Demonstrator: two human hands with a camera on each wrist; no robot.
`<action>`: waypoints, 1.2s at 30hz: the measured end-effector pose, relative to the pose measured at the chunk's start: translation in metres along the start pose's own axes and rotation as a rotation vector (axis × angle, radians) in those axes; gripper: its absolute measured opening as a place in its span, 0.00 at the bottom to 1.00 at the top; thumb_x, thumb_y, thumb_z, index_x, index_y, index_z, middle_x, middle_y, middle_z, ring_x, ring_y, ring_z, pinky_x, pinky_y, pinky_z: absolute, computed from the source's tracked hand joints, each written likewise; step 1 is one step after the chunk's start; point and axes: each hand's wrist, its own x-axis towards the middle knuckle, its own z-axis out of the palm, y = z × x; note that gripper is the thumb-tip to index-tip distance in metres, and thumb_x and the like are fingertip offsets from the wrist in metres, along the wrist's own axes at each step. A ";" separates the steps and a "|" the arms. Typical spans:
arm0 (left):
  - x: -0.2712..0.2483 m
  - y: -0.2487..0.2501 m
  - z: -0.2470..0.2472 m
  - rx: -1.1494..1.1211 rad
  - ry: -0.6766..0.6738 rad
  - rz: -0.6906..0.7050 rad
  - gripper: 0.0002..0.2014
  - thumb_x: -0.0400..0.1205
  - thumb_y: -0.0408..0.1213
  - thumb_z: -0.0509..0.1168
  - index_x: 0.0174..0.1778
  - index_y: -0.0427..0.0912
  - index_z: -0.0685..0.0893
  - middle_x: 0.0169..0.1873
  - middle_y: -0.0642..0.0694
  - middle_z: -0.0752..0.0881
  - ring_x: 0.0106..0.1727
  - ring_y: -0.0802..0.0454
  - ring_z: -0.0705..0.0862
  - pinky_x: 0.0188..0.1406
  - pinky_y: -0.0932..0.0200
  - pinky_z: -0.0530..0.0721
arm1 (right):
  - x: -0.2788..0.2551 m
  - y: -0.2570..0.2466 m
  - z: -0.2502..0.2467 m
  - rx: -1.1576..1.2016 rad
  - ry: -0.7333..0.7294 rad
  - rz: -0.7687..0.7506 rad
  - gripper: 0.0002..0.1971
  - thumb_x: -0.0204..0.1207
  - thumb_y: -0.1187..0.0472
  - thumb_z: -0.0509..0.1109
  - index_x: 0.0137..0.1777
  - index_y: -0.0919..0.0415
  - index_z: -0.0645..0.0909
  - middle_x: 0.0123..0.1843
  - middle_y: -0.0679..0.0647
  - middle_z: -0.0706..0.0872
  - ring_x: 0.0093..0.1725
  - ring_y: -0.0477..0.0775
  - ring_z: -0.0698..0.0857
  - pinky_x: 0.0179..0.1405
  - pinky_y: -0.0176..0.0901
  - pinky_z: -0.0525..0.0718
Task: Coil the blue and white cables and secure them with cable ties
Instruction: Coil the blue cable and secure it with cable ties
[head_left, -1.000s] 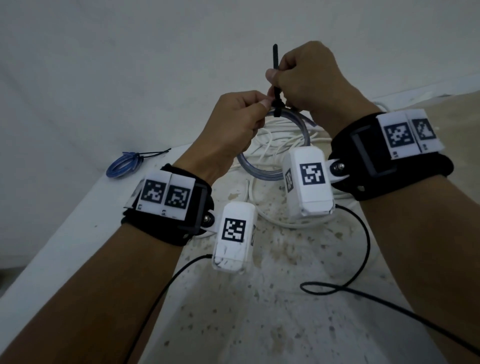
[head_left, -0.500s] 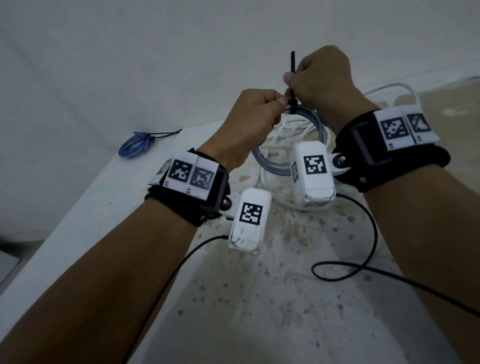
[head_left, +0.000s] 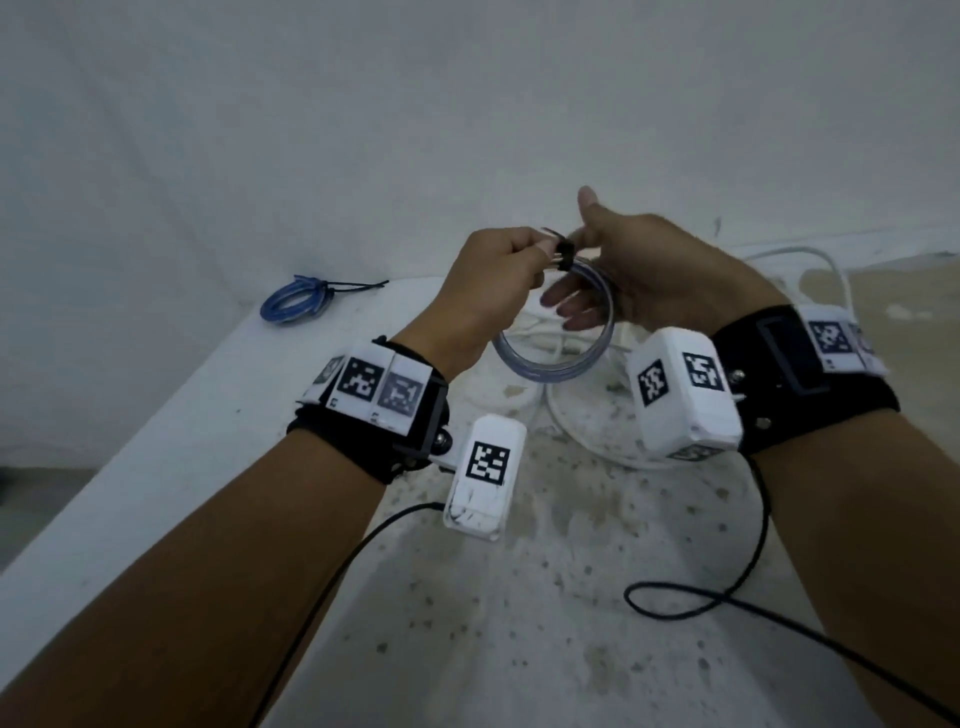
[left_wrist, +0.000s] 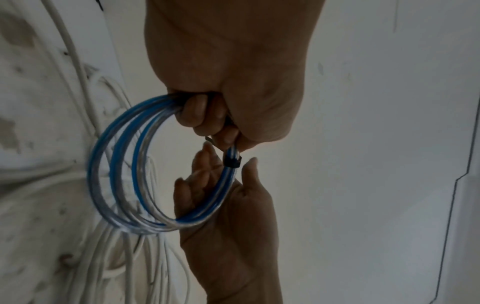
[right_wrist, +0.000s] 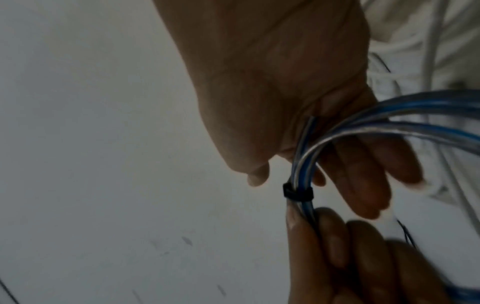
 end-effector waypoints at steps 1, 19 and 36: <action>-0.003 0.000 -0.007 -0.024 0.012 -0.008 0.11 0.87 0.33 0.59 0.42 0.40 0.85 0.15 0.60 0.73 0.15 0.64 0.68 0.17 0.69 0.64 | -0.003 -0.003 0.008 -0.029 -0.051 0.019 0.25 0.84 0.39 0.58 0.50 0.63 0.81 0.33 0.63 0.87 0.25 0.56 0.83 0.34 0.50 0.88; -0.045 -0.026 -0.149 -0.841 0.384 -0.208 0.17 0.89 0.48 0.58 0.44 0.41 0.84 0.20 0.53 0.65 0.18 0.59 0.62 0.18 0.67 0.64 | 0.026 -0.032 0.183 0.251 0.099 -0.208 0.19 0.87 0.50 0.62 0.45 0.67 0.81 0.21 0.48 0.65 0.20 0.47 0.62 0.24 0.40 0.67; -0.019 -0.109 -0.242 -0.751 0.625 -0.446 0.14 0.88 0.44 0.61 0.44 0.36 0.81 0.29 0.42 0.85 0.29 0.50 0.83 0.36 0.59 0.87 | 0.132 -0.001 0.220 0.050 -0.202 0.099 0.06 0.82 0.62 0.69 0.48 0.63 0.86 0.36 0.52 0.89 0.32 0.46 0.86 0.32 0.38 0.89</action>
